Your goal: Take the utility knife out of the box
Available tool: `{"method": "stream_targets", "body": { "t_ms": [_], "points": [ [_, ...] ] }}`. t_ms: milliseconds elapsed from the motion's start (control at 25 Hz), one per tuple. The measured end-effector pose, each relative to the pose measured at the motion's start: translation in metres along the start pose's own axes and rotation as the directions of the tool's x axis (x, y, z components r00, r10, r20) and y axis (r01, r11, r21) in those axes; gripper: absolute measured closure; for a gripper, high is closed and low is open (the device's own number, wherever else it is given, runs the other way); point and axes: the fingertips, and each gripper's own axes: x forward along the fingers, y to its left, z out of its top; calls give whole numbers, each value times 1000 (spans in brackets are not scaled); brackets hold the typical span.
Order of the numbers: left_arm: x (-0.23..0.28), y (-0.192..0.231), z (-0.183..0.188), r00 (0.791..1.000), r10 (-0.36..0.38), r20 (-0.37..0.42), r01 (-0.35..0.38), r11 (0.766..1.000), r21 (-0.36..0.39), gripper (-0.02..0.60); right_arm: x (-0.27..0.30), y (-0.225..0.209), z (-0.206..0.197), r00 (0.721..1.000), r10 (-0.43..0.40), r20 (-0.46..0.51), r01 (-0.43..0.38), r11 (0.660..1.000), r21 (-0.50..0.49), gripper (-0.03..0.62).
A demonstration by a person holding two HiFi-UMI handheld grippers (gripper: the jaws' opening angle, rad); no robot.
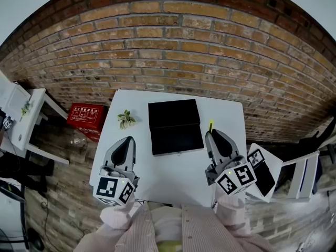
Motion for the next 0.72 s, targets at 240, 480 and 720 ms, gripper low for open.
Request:
{"method": "stream_targets", "body": {
  "t_ms": [240, 480, 720],
  "points": [
    [-1, 0, -7, 1000, 1, -16, -1, 1000, 0, 589, 0, -1, -3, 1000, -7, -13, 7, 1000, -10, 543],
    [-2, 2, -15, 1000, 8, -30, -8, 1000, -7, 589, -1, -3, -5, 1000, -12, -17, 12, 1000, -7, 543],
    [-1, 4, -20, 999, 15, -42, -16, 1000, -11, 589, -2, -6, -7, 1000, -20, -22, 20, 1000, -4, 543]
  ]
}}
